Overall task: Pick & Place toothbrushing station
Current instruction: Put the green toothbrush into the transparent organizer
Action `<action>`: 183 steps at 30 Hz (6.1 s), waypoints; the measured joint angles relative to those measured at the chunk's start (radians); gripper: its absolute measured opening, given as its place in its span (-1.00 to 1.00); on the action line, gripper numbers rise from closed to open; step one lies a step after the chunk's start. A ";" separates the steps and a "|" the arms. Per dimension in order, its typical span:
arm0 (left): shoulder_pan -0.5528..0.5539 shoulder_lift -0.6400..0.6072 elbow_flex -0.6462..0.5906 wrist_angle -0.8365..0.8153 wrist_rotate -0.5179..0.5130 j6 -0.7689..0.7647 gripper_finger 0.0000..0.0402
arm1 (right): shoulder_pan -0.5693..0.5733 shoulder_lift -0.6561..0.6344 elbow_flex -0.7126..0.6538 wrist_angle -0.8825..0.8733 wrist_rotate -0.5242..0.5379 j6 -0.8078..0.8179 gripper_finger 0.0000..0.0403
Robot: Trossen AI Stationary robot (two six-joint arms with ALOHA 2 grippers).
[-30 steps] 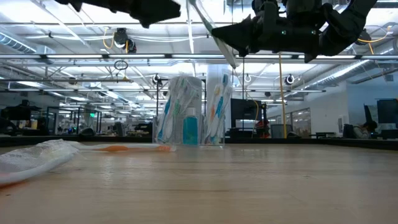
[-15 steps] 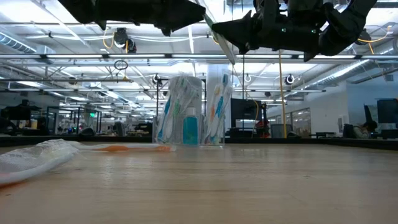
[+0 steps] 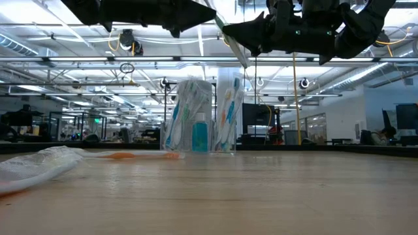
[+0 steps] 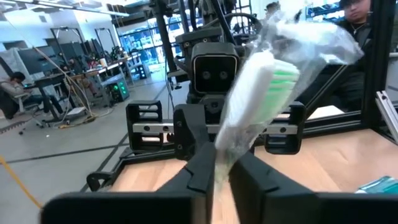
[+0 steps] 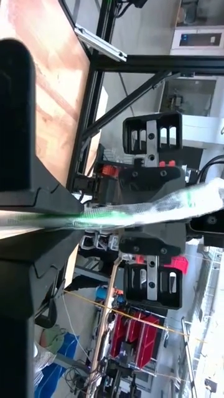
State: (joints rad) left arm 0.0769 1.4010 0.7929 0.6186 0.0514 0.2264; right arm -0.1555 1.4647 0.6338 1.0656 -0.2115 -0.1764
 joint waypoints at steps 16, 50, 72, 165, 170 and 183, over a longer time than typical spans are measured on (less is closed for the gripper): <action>0.000 0.000 0.000 -0.045 -0.070 0.003 -0.88 | 0.000 -0.001 0.000 -0.007 0.028 0.018 -0.18; 0.001 0.151 0.152 -0.269 -0.078 -0.159 -0.91 | 0.007 -0.001 0.001 -0.018 0.033 0.045 0.08; 0.001 0.208 0.245 -0.391 -0.080 -0.153 -0.91 | 0.000 -0.001 0.001 -0.077 0.028 0.031 -0.39; 0.001 -0.089 0.243 -0.880 -0.350 -0.180 -0.13 | -0.092 0.369 0.092 0.102 0.446 0.006 -0.83; 0.001 -0.089 0.243 -0.890 -0.350 -0.180 -0.13 | -0.092 0.371 0.090 0.141 0.446 0.013 -0.79; 0.001 -0.089 0.243 -0.925 -0.350 -0.180 -0.13 | -0.087 0.359 0.090 0.096 0.447 -0.065 -0.16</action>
State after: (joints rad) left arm 0.0780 1.3117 1.0355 -0.3063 -0.2985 0.0463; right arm -0.2428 1.8240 0.7235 1.1617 0.2358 -0.2411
